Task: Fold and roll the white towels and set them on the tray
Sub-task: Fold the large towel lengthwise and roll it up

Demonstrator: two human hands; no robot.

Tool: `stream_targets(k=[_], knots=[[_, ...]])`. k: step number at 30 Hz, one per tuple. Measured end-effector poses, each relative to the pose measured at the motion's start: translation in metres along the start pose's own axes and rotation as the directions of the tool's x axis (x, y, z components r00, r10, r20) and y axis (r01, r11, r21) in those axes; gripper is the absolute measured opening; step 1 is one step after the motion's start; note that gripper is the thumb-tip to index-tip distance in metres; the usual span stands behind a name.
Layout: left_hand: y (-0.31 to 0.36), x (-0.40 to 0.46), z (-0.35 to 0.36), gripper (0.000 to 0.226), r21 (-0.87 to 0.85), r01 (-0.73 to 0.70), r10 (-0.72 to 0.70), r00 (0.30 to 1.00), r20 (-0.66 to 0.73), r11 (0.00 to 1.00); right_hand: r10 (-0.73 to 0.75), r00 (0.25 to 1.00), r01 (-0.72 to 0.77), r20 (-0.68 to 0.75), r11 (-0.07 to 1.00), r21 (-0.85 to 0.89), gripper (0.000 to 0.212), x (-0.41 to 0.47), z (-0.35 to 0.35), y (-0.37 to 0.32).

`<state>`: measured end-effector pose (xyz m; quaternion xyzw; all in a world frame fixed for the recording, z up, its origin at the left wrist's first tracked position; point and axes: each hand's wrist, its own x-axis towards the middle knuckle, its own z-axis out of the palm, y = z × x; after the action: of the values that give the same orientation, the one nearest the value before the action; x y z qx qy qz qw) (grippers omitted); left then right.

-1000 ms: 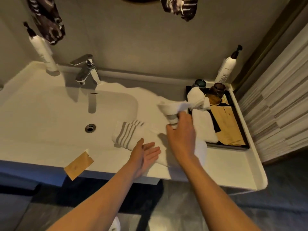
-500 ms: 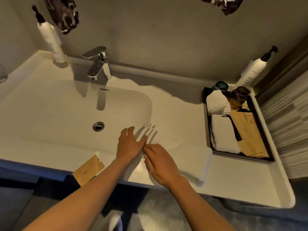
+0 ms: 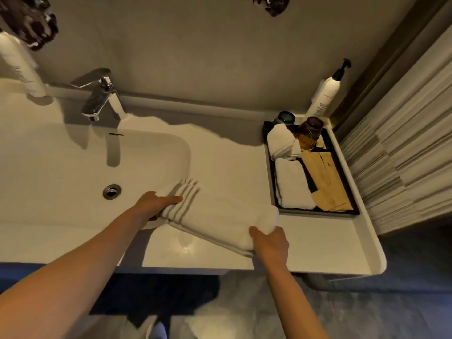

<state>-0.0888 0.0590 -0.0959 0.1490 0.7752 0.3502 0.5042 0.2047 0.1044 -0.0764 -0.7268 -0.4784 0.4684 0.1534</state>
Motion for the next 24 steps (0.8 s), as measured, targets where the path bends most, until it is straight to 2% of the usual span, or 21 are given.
stream_targets(k=[2,3,6,8,11,13,15,16,17,18,19,20,21,22,23,24], knots=[[0.007,-0.019,0.004,0.055,0.003,-0.101,0.101,0.992,-0.070,0.995,-0.007,0.999,0.004,0.046,0.998,0.064,0.037,0.001,-0.017,-0.008],[0.013,-0.036,0.005,0.047,-0.009,-0.149,0.148,0.986,-0.076,0.989,-0.034,0.998,0.029,0.060,0.997,0.072,0.035,0.001,-0.029,-0.011],[0.018,-0.075,0.016,0.033,0.016,-0.285,0.285,0.957,-0.051,0.959,-0.040,0.997,0.032,0.067,0.994,0.104,0.044,0.008,-0.063,-0.009],[0.010,-0.084,0.033,0.045,0.151,-0.312,0.325,0.943,-0.073,0.938,0.002,0.997,-0.008,0.072,0.997,0.082,0.044,0.012,-0.081,-0.002],[-0.011,-0.082,0.067,0.066,0.363,-0.264,0.329,0.935,-0.132,0.894,0.012,0.999,-0.008,0.046,0.996,-0.088,0.046,0.019,-0.086,0.019],[-0.025,-0.080,0.082,0.080,0.519,-0.207,0.355,0.913,-0.203,0.830,0.010,1.000,-0.008,0.018,0.993,-0.116,0.052,0.028,-0.082,0.031],[-0.033,-0.079,0.088,0.087,0.771,-0.134,0.515,0.812,-0.275,0.623,0.024,1.000,-0.024,-0.002,0.994,-0.104,0.055,0.031,-0.079,0.033],[-0.034,-0.081,0.090,0.079,0.861,-0.181,0.643,0.739,-0.200,0.476,0.021,1.000,-0.022,-0.009,0.995,-0.098,0.055,0.029,-0.078,0.032],[-0.035,-0.079,0.091,0.067,0.909,-0.299,0.748,0.663,-0.021,0.291,0.014,1.000,-0.015,-0.016,0.996,-0.087,0.055,0.029,-0.076,0.030],[-0.040,-0.076,0.094,0.057,0.909,-0.409,0.793,0.579,0.191,0.079,0.003,1.000,-0.005,-0.022,0.996,-0.092,0.055,0.029,-0.075,0.030],[-0.045,-0.076,0.094,0.049,0.874,-0.483,0.760,0.549,0.346,-0.049,0.002,1.000,-0.005,-0.028,0.995,-0.097,0.056,0.029,-0.073,0.031],[-0.050,-0.073,0.090,0.050,0.858,-0.510,0.711,0.580,0.397,-0.063,0.004,0.999,-0.007,-0.033,0.995,-0.098,0.057,0.030,-0.072,0.031],[-0.053,-0.075,0.082,0.065,0.868,-0.496,0.630,0.683,0.370,0.027,0.010,0.999,-0.012,-0.031,0.995,-0.095,0.057,0.030,-0.071,0.030],[-0.058,-0.071,0.072,0.083,0.878,-0.468,0.561,0.755,0.340,0.098,0.006,1.000,-0.009,-0.028,0.995,-0.100,0.057,0.030,-0.071,0.028],[-0.063,-0.068,0.063,0.093,0.899,-0.420,0.524,0.798,0.299,0.127,0.008,1.000,-0.010,-0.023,0.995,-0.102,0.057,0.029,-0.072,0.026],[-0.066,-0.065,0.058,0.097,0.907,-0.406,0.510,0.807,0.298,0.112,0.016,1.000,-0.018,-0.023,0.995,-0.097,0.057,0.029,-0.075,0.026]])
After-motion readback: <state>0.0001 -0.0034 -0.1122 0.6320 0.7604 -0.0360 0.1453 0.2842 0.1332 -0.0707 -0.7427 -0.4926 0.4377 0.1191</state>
